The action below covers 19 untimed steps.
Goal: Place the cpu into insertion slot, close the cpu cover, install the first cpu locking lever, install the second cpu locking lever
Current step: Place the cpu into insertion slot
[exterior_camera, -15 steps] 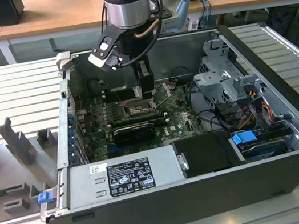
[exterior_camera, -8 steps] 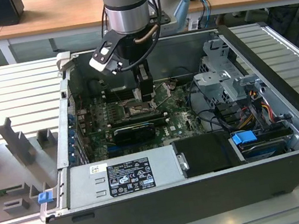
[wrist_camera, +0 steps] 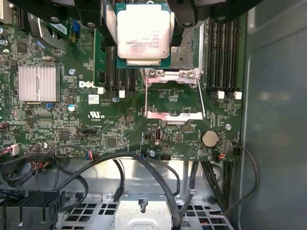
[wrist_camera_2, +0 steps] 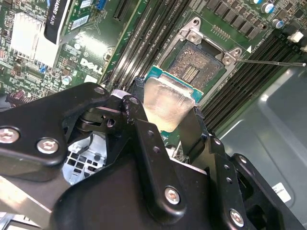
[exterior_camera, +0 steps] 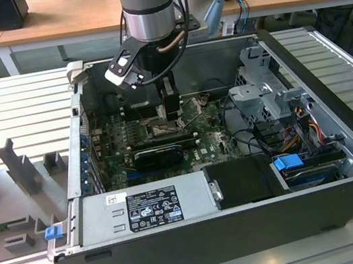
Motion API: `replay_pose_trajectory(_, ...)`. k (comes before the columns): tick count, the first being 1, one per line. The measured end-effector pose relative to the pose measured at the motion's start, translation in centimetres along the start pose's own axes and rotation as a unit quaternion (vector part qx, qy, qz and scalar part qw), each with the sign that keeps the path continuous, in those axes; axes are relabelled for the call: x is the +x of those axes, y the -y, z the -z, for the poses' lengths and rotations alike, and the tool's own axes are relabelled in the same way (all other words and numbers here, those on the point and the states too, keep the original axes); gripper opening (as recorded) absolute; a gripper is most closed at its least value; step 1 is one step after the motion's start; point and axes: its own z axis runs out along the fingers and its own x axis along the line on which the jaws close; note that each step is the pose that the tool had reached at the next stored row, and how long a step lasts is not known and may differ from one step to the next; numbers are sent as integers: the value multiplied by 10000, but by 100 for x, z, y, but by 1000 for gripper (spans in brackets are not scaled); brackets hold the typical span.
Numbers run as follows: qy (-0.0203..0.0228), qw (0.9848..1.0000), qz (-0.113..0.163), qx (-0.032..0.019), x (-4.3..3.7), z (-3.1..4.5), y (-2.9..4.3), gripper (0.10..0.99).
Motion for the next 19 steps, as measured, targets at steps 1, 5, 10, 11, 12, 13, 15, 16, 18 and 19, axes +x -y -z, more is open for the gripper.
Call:
replay_pose_trajectory(1,0,10000,-2,-1,4,-5,1,529)
replay_pose_trajectory(5,1,10000,-15,0,20,-26,4,529)
replay_pose_trajectory(10,3,10000,-40,4,54,-55,5,529)
replay_pose_trajectory(11,4,10000,-56,4,69,-65,6,529)
replay_pose_trajectory(12,5,10000,-64,5,74,-70,7,529)
replay_pose_trajectory(13,5,10000,-66,4,75,-77,7,529)
replay_pose_trajectory(15,6,10000,-67,5,76,-91,11,529)
replay_pose_trajectory(16,6,10000,-67,5,76,-96,12,529)
replay_pose_trajectory(18,5,10000,-68,5,76,-119,16,529)
replay_pose_trajectory(19,6,10000,-69,5,76,-132,18,529)
